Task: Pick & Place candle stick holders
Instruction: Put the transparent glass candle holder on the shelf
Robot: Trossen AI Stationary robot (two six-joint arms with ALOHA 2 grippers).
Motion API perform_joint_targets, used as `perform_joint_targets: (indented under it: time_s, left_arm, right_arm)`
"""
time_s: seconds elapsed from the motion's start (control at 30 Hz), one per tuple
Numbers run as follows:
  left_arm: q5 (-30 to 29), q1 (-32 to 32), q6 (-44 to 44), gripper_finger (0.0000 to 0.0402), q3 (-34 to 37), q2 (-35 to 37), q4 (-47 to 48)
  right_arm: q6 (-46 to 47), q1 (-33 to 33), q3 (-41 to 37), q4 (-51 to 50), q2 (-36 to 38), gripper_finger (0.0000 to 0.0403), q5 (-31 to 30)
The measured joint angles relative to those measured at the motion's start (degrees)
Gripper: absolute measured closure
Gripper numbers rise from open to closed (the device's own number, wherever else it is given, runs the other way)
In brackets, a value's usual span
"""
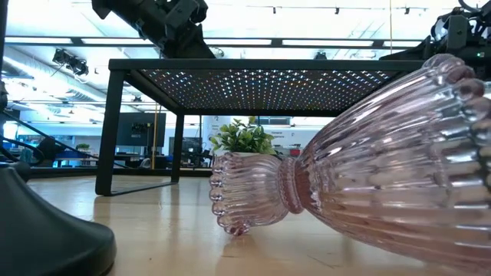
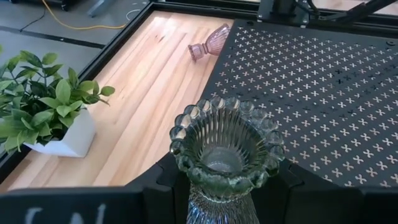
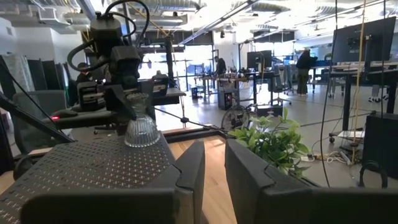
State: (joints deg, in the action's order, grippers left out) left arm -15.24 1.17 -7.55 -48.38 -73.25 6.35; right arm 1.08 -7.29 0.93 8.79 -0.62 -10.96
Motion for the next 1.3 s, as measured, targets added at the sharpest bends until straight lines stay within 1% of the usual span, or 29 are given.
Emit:
perform_joint_targets:
  time_s: [0.3, 0.33, 0.47, 0.57, 0.73, 0.97, 1.3]
  left_arm:
    - [0.76, -0.10, -2.36, 0.0273, -0.01, 0.02, 1.17]
    - [0.91, -0.16, -2.42, 0.0264, -0.06, 0.02, 1.52]
    - [1.78, -0.17, -3.73, 0.0204, 0.00, -0.04, 3.52]
    - [2.13, -0.17, -3.79, 0.0185, 0.02, -0.04, 4.57]
    - [2.14, -0.17, -3.47, 0.0180, 0.07, 0.02, 4.80]
    - [2.22, -0.17, -1.80, 0.0178, 0.32, 2.06, 5.47]
    - [2.22, -0.17, 0.92, 0.0177, 0.26, 2.75, -0.62]
  right_arm:
    - [0.08, -0.02, 0.00, -0.39, 0.00, 0.0340, 0.00]
    - [0.09, 0.00, 0.00, -0.39, 0.00, 0.0340, 0.03]
    - [0.13, 0.00, 0.00, -0.38, 0.00, 0.0340, 0.02]
    - [0.13, 0.00, 0.00, -0.38, 0.00, 0.0340, 0.02]
    - [0.11, -0.01, 0.00, -0.36, 0.00, 0.0340, 0.02]
    - [0.11, -0.02, 0.00, -0.32, -0.01, 0.0340, 0.02]
    - [0.11, -0.02, 0.00, -0.32, -0.02, 0.0340, 0.02]
